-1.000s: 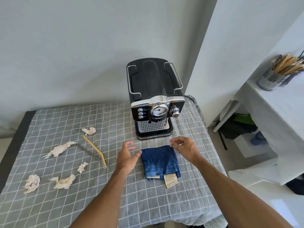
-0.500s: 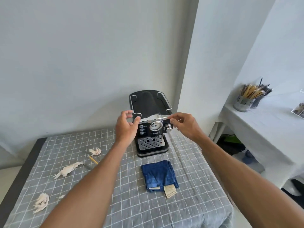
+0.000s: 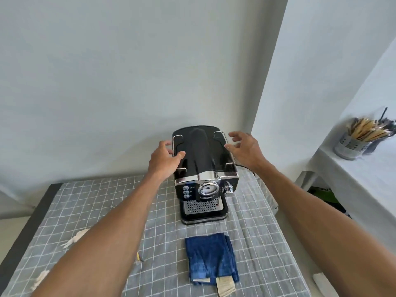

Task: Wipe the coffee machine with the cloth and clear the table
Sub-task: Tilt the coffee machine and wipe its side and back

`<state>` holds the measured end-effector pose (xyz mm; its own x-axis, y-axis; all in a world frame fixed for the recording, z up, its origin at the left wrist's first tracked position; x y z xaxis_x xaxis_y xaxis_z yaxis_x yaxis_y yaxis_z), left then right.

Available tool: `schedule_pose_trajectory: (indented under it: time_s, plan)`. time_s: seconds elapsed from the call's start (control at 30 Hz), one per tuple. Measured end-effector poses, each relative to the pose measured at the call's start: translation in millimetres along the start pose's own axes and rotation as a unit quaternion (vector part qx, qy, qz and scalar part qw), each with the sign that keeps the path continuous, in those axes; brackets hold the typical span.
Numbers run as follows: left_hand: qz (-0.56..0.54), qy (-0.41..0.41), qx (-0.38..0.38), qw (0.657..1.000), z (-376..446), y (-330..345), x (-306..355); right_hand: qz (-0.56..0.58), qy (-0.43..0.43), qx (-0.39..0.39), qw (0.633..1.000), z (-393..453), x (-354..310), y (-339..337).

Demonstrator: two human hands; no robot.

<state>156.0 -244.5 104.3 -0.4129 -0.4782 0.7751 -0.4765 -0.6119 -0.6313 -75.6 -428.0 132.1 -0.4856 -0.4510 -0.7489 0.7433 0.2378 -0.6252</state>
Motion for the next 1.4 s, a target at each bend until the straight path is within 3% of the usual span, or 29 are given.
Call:
schedule_pose_trajectory:
  time_s: [0.37, 0.53, 0.7, 0.9, 1.07, 1.4]
  plan:
    - [-0.045, -0.042, 0.024, 0.998, 19, 11, -14, 0.129, 0.144, 0.037, 0.98, 10, 26, 22]
    - [-0.057, -0.072, 0.029, 0.995, 13, 16, -15, 0.105, 0.149, 0.05, 0.982, 9, 24, 22]
    - [-0.089, -0.078, 0.083, 0.989, 4, 17, -17, 0.068, 0.147, 0.048, 0.986, 5, 24, 18]
    - [-0.068, -0.068, 0.044, 0.994, 15, 13, -14, 0.079, 0.161, 0.056, 0.982, -9, 18, 17]
    - [-0.029, -0.054, 0.011, 0.998, 33, 4, -11, 0.155, 0.19, 0.057, 0.968, -37, 10, 29]
    - [-0.002, -0.027, -0.056, 0.998, 71, 5, -3, 0.234, 0.198, 0.005, 0.952, -67, -7, 56]
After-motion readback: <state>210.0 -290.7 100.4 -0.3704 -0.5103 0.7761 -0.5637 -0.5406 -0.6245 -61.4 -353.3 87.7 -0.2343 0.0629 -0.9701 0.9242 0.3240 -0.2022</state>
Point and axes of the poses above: each hand's wrist, its own z-axis towards the middle knuckle, its own y-axis out of the palm, x = y × z, the point moved 10 cm from there along z, towards the middle knuckle, and after that the axes turned 5 degrees about x, right-handed, at the moved point
